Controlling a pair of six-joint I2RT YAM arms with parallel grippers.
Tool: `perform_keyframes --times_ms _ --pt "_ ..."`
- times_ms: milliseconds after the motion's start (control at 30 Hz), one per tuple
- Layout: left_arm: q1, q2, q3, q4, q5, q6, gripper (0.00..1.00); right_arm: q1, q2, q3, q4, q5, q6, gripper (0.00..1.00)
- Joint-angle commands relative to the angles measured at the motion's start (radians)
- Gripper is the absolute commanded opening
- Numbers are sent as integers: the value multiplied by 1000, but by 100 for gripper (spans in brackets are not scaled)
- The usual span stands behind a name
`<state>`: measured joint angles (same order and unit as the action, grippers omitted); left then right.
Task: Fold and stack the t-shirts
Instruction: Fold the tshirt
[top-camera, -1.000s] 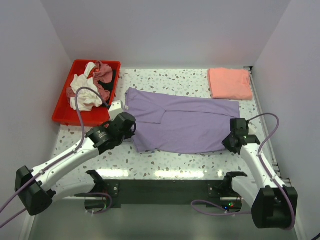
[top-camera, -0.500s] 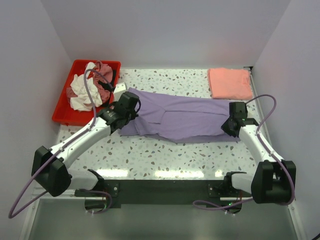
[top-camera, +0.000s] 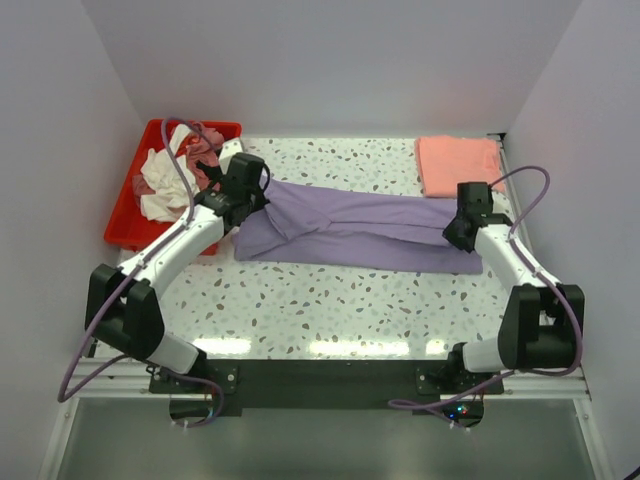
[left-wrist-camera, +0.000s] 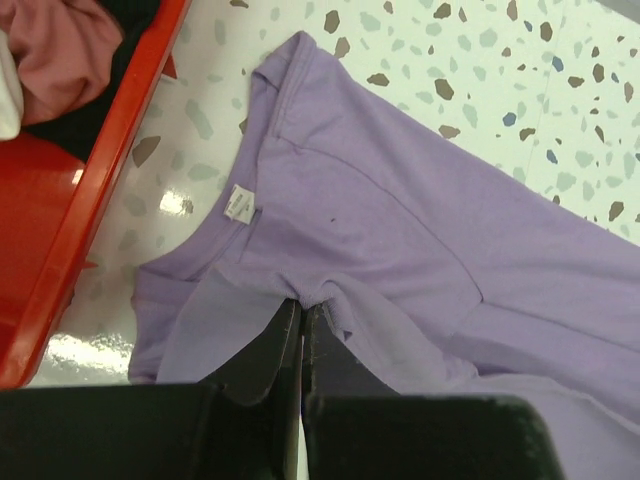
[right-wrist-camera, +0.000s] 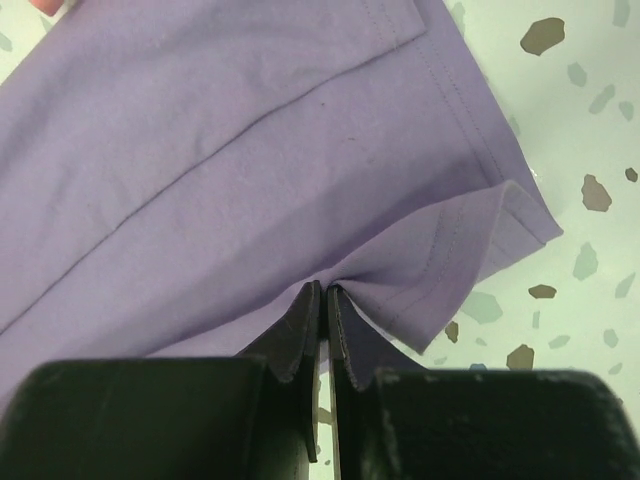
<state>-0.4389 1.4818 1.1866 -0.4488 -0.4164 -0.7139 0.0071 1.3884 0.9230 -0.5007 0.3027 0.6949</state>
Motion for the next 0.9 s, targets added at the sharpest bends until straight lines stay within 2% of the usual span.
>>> perform_keyframes --times_ms 0,333,500,533,600,633,700,733,767,800,833,867 --pt "32 46 64 78 47 44 0 -4 23 45 50 36 -3 1" --pt "69 179 157 88 76 73 0 -48 144 108 76 4 -18 3" --pt "89 312 231 102 74 102 0 -61 251 166 83 31 -21 12" --pt "92 340 269 102 70 105 3 -62 265 181 83 54 -23 15" --pt "103 425 315 113 76 134 16 -64 317 233 102 122 -67 22" --pt "106 454 368 117 85 167 34 -62 336 261 94 142 -83 32" --pt "109 529 471 67 137 195 59 -62 366 332 81 164 -159 52" --pt "109 543 493 55 149 214 80 -64 397 386 33 189 -190 70" --pt "109 549 502 53 174 223 91 -62 408 411 15 187 -213 80" --pt "109 546 502 61 177 228 100 -62 416 431 -8 176 -227 88" --pt "108 538 496 61 182 225 100 -62 416 447 -28 149 -236 99" --pt "108 513 484 61 197 222 100 -62 406 444 -36 118 -254 99"
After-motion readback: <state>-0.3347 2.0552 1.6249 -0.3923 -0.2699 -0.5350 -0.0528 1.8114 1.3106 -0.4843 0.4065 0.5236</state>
